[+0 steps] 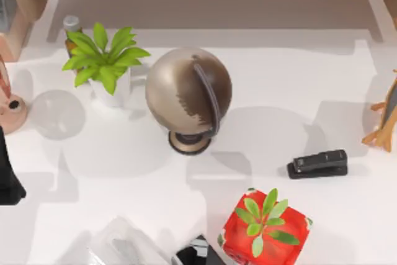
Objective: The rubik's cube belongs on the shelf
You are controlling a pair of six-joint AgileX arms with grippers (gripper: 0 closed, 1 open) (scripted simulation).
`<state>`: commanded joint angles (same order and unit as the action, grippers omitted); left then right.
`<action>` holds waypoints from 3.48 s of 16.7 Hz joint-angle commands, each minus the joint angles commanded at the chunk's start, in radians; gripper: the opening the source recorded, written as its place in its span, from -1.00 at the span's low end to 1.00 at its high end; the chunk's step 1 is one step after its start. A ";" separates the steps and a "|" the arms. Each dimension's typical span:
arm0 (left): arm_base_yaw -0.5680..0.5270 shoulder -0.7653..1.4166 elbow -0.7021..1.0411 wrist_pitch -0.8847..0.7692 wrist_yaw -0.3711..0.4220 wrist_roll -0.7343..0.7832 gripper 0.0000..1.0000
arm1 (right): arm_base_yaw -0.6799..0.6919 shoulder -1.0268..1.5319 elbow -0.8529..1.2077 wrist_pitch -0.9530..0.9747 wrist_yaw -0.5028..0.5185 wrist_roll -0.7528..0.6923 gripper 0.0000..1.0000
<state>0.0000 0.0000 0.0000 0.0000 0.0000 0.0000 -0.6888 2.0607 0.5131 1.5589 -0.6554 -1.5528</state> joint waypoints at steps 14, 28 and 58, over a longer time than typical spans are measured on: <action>0.000 0.000 0.000 0.000 0.000 0.000 1.00 | 0.115 0.085 0.219 -0.143 0.119 0.000 -1.00; 0.000 0.000 0.000 0.000 0.000 0.000 1.00 | 0.198 0.187 0.463 -0.288 0.203 0.001 -1.00; 0.000 0.000 0.000 0.000 0.000 0.000 1.00 | 0.257 0.311 0.741 -0.446 0.267 0.001 0.96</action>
<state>0.0000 0.0000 0.0000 0.0000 0.0000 0.0000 -0.4313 2.3714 1.2538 1.1133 -0.3885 -1.5514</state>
